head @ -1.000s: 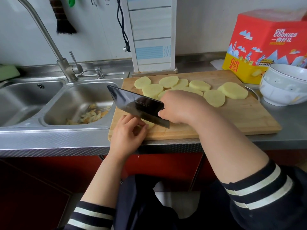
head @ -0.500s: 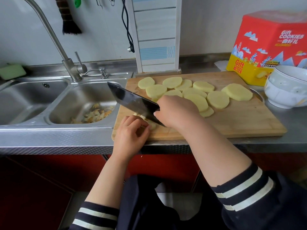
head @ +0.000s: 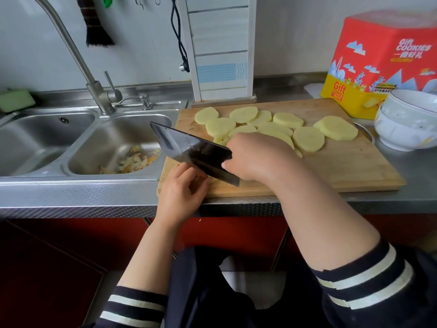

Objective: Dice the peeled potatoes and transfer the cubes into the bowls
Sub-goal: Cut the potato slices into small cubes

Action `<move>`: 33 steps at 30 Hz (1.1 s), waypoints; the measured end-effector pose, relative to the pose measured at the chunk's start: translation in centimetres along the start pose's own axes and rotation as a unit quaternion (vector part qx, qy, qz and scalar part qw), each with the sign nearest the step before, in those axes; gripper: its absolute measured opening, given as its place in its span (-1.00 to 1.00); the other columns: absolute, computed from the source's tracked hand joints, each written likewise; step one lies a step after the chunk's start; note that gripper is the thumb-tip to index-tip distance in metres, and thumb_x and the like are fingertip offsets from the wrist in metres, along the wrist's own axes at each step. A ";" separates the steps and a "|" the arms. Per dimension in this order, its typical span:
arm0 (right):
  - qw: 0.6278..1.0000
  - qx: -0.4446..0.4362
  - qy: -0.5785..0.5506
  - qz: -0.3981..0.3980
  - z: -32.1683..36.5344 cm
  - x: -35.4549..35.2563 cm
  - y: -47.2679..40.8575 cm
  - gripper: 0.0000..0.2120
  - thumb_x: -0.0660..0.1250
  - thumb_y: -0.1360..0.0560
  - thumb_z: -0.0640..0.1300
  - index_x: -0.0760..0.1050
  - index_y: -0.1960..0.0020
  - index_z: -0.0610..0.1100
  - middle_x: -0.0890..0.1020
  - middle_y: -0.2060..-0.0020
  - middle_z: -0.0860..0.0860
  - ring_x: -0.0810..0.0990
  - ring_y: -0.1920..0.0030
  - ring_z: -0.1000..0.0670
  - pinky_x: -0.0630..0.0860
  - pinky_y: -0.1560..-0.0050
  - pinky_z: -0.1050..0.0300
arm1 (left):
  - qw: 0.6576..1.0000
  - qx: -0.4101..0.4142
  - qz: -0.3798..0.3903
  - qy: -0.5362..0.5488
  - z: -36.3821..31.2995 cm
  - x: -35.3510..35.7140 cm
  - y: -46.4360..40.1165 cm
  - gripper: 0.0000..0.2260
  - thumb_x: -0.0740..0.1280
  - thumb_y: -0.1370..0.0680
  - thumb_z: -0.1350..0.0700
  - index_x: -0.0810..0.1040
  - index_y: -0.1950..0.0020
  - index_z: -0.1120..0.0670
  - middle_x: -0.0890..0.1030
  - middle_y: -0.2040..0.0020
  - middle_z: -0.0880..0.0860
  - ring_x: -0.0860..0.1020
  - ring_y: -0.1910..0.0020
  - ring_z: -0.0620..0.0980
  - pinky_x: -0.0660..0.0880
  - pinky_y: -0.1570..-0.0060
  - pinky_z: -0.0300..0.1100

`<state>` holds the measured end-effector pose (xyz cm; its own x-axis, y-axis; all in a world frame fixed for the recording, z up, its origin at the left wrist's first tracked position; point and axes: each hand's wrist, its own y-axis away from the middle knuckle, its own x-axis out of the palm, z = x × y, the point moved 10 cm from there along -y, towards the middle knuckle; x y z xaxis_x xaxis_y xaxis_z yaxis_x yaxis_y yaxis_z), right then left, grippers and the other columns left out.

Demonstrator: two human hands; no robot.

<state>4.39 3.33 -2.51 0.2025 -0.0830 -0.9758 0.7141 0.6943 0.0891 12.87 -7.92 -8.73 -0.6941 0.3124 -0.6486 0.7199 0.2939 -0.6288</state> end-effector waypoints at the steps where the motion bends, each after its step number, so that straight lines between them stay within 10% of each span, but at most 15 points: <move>1: 1.000 0.000 0.001 0.001 0.0 0.1 -0.1 -0.85 0.23 -0.56 -0.10 0.43 0.19 -0.07 0.52 0.32 -0.02 0.50 0.34 -0.04 0.32 0.39 0.16 | 1.000 0.000 0.000 -0.002 0.0 0.0 0.0 -0.88 0.47 -0.48 0.16 0.57 0.19 0.14 0.46 0.18 -0.10 0.42 0.20 -0.07 0.28 0.24 -0.44; 26: 0.997 0.005 -0.029 0.072 -0.2 1.5 -1.8 -0.88 0.21 -0.60 -0.16 0.48 0.01 -0.19 0.47 0.41 -0.04 0.43 0.45 -0.01 0.37 0.43 0.19 | 0.999 -0.027 0.018 0.003 0.3 0.3 -0.3 -0.90 0.47 -0.47 0.11 0.58 0.17 0.08 0.50 0.18 -0.07 0.44 0.22 -0.07 0.33 0.31 -0.27; 33: 1.000 -0.012 -0.016 -0.016 -0.3 0.6 -2.0 -0.82 0.21 -0.59 0.03 0.42 0.07 -0.08 0.52 0.28 -0.01 0.50 0.29 -0.02 0.32 0.39 0.15 | 0.999 -0.045 0.021 -0.001 0.5 0.3 -0.3 -0.88 0.48 -0.47 0.12 0.57 0.19 0.09 0.50 0.16 -0.10 0.45 0.23 -0.11 0.30 0.30 -0.36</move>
<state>2.85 2.09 -3.38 0.2023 -0.1283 -0.9709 0.7046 0.7076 0.0533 12.39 -8.36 -8.95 -0.6634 0.3236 -0.6746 0.7456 0.3611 -0.5600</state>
